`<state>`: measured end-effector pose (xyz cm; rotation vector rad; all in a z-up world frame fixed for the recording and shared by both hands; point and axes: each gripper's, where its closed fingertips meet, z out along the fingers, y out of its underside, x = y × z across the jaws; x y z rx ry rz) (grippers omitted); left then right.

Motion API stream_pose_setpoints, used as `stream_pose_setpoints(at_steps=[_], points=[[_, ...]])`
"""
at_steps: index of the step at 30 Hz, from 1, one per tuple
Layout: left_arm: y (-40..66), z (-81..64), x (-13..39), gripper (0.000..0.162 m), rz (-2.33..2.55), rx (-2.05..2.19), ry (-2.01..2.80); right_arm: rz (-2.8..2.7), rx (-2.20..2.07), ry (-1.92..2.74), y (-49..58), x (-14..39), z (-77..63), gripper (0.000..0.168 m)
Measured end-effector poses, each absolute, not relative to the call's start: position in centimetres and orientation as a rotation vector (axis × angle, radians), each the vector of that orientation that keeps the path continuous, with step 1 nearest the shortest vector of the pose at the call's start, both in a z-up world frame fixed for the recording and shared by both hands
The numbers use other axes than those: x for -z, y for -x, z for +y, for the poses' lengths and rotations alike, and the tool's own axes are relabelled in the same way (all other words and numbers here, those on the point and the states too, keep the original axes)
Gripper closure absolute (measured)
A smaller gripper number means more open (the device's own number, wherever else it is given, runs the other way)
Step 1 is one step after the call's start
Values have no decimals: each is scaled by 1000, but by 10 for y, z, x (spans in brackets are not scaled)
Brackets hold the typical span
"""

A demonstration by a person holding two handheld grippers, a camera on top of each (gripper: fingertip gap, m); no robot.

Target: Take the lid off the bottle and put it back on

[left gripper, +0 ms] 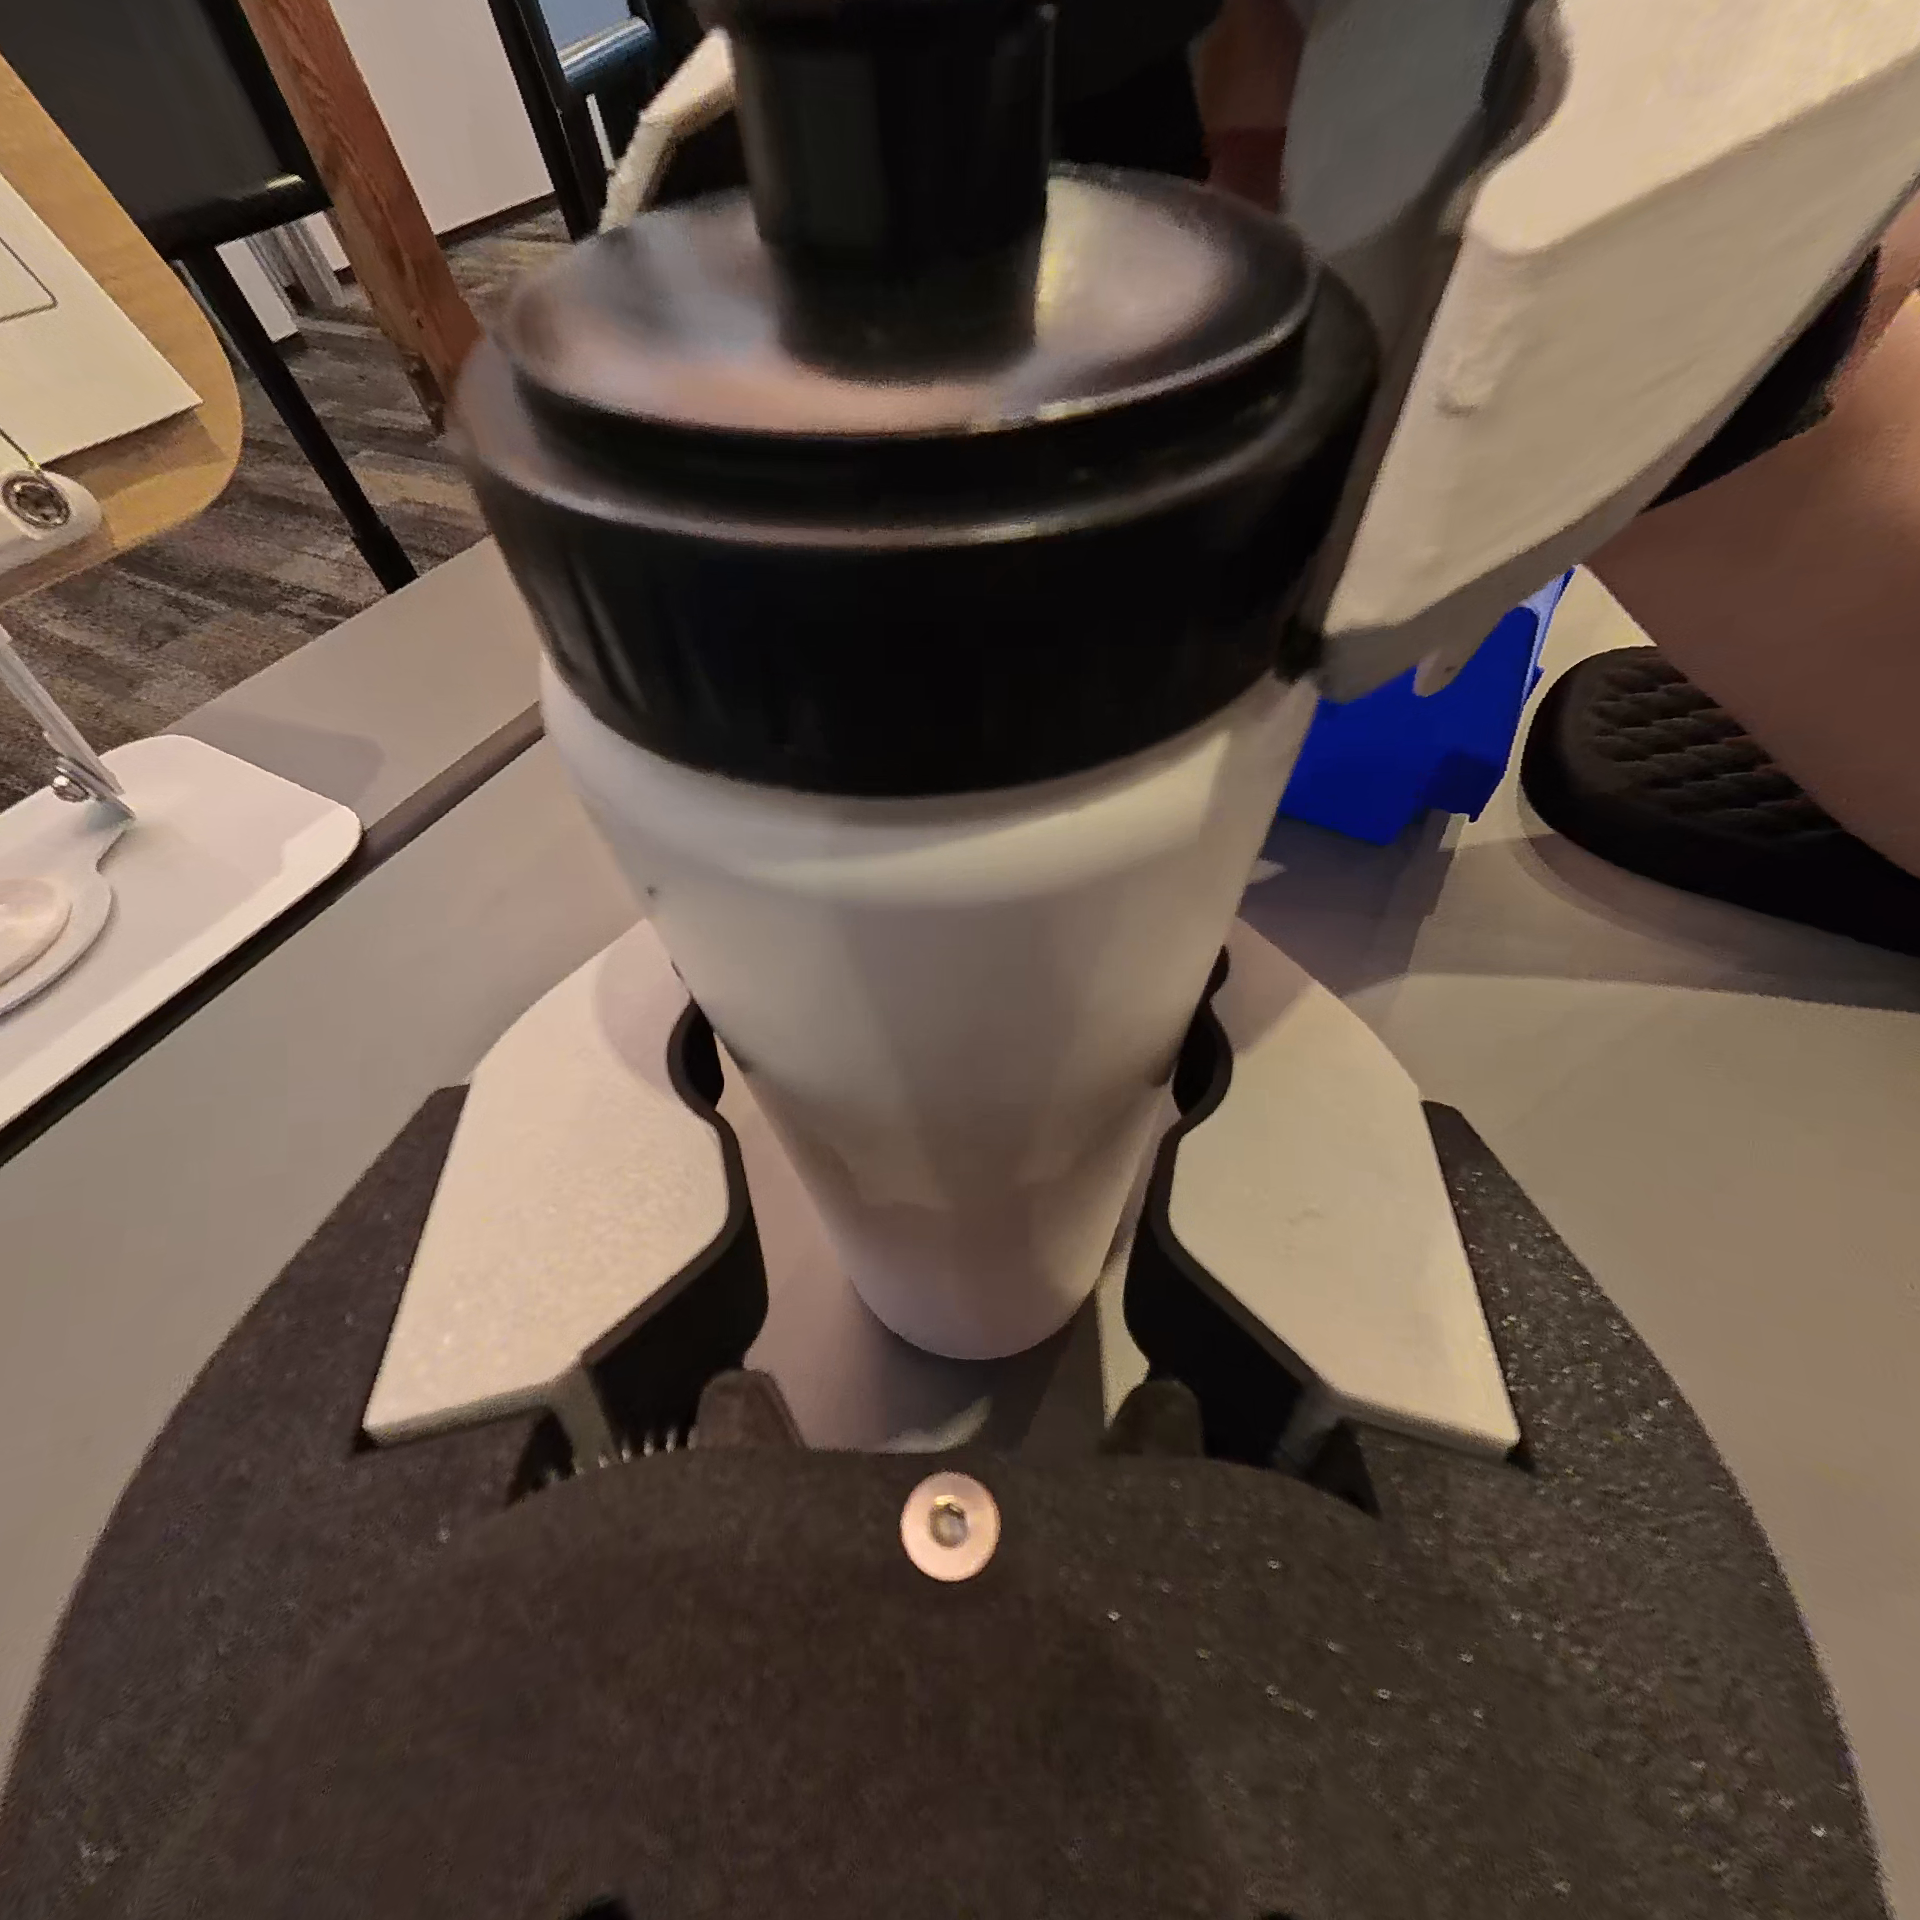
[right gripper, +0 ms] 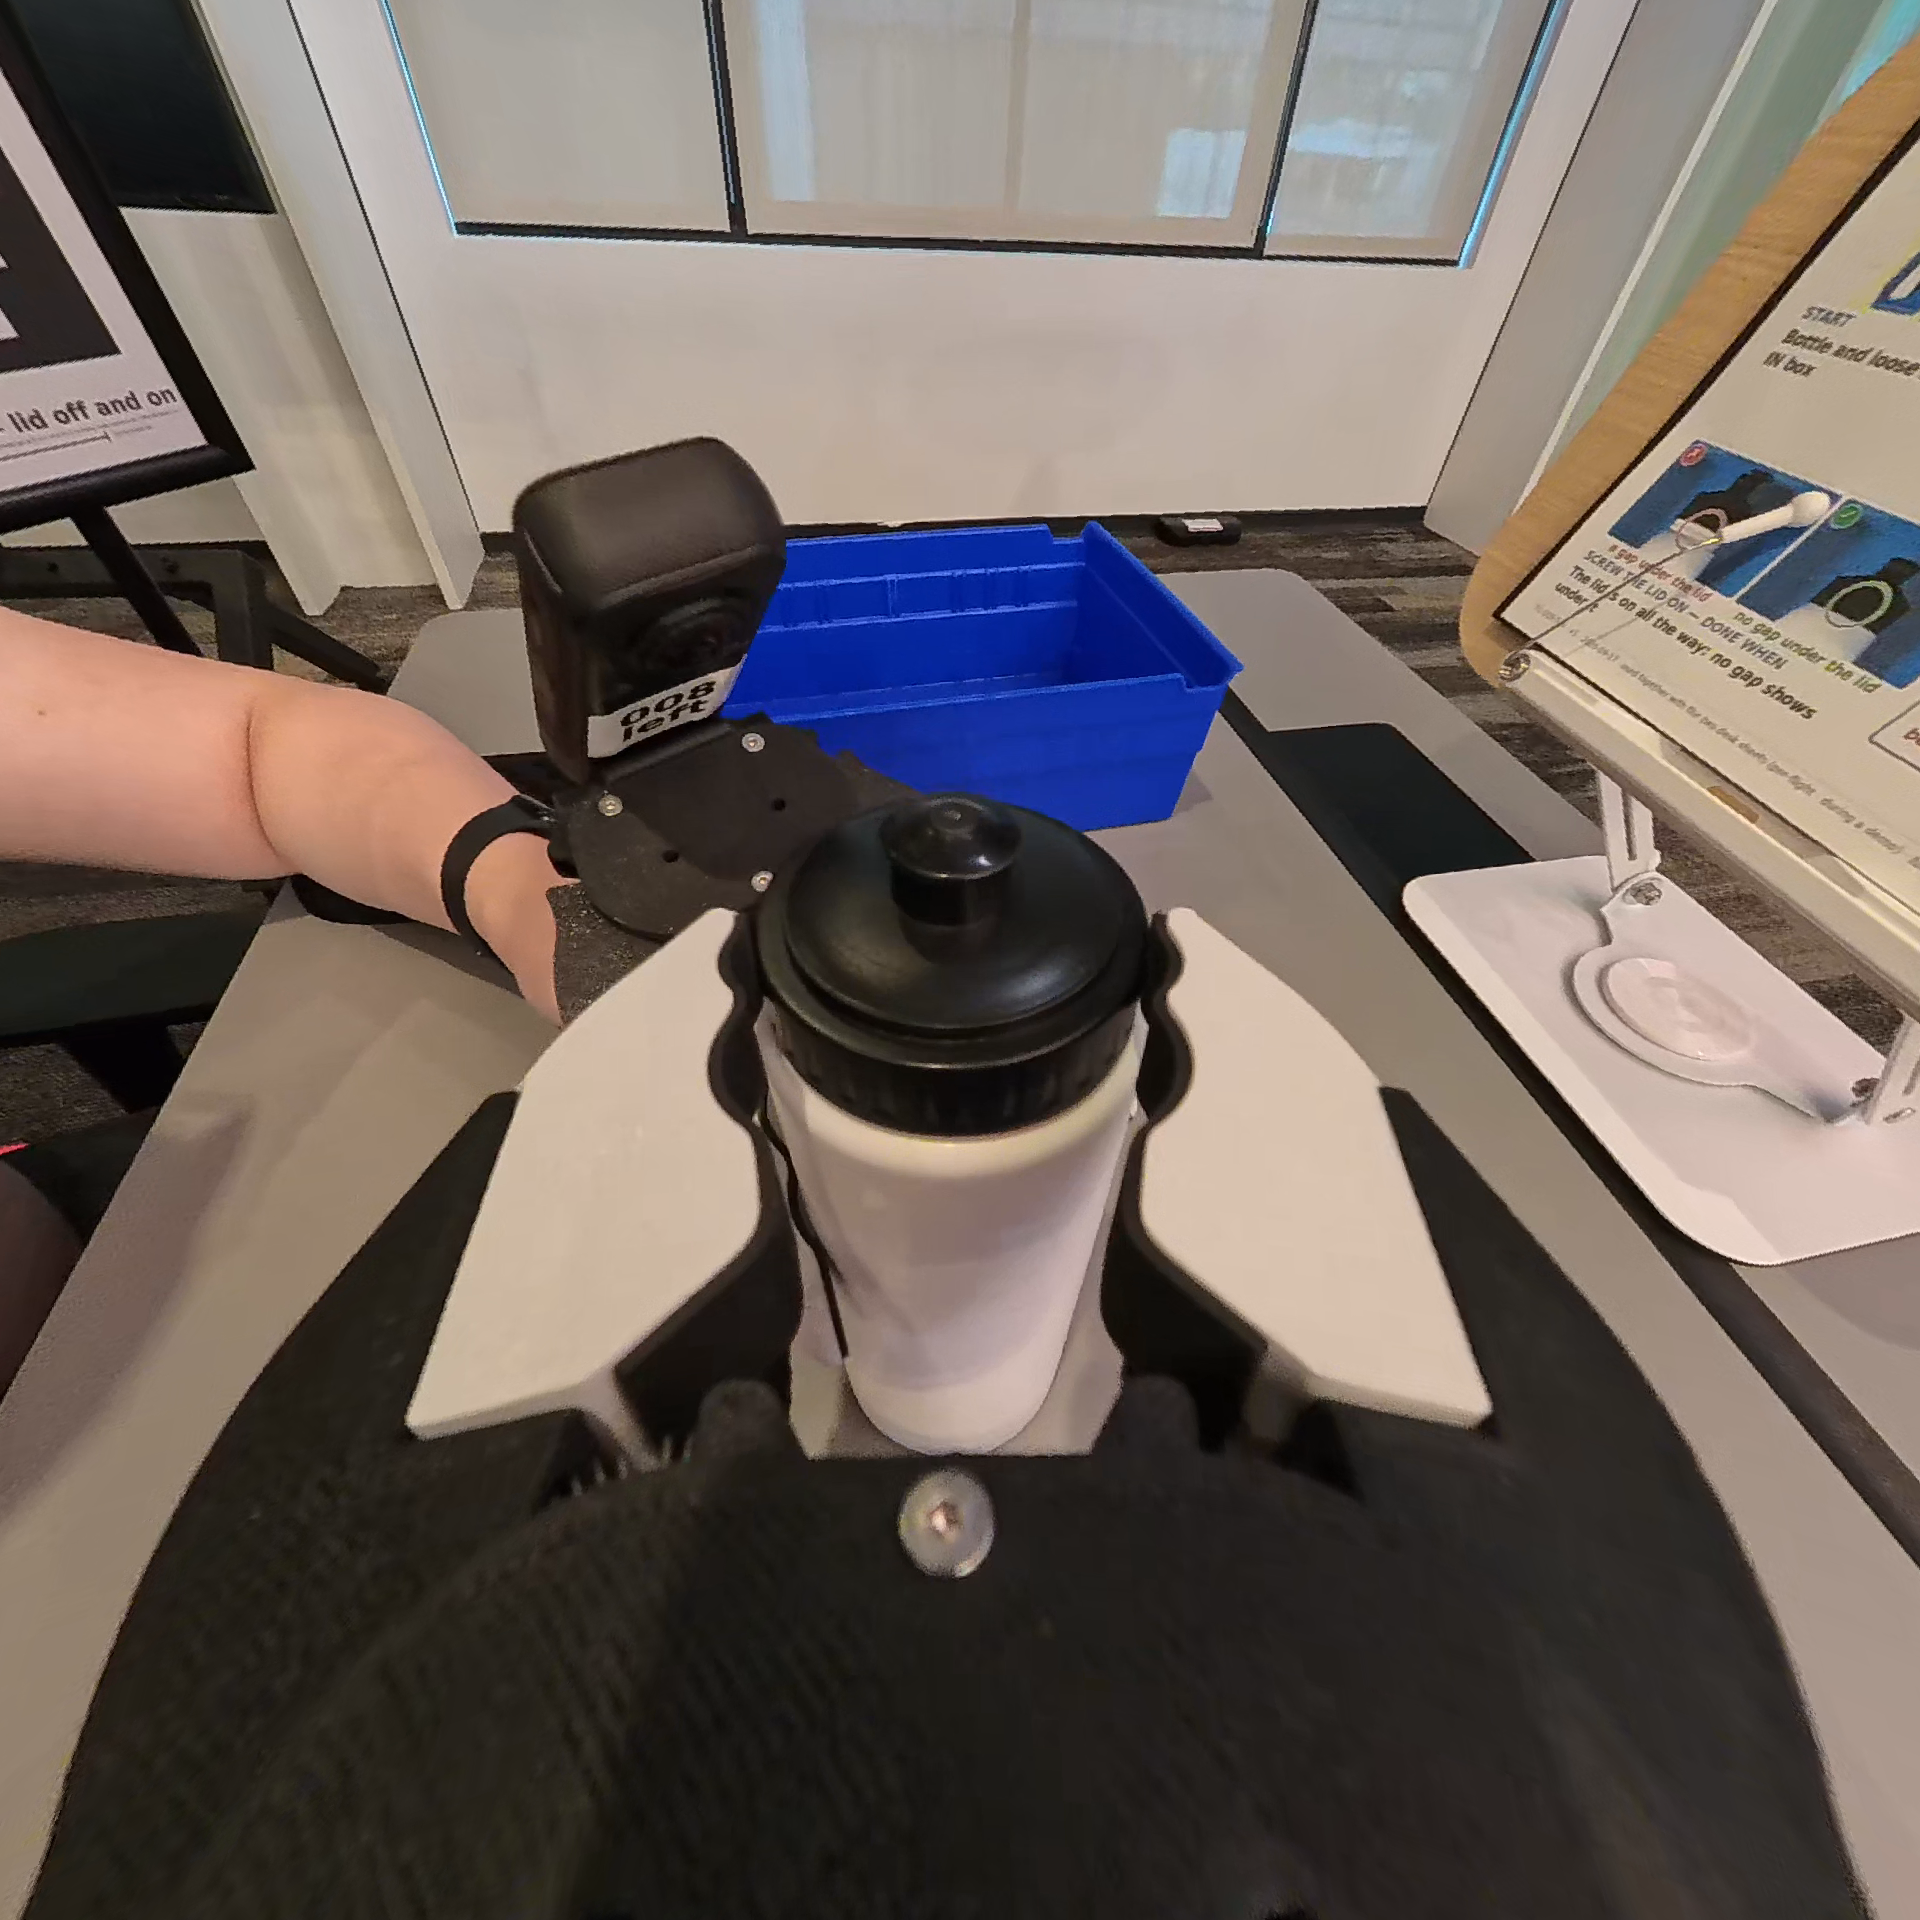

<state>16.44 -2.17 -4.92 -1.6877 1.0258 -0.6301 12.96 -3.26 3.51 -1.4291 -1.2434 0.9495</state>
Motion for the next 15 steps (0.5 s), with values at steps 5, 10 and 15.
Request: stream_pose_setpoints(at_steps=[5, 10, 15], points=[[-164, -20, 50, 75, 1009, 627, 1707, -1228, -936, 1429, -129, -35, -31, 96], [-163, -20, 50, 76, 1002, 621, 1719, -1222, -929, 1426, -130, -36, -30, 96], [-162, -20, 50, 76, 1008, 664, 1749, -1173, -987, 1396, -128, -37, -26, 95]])
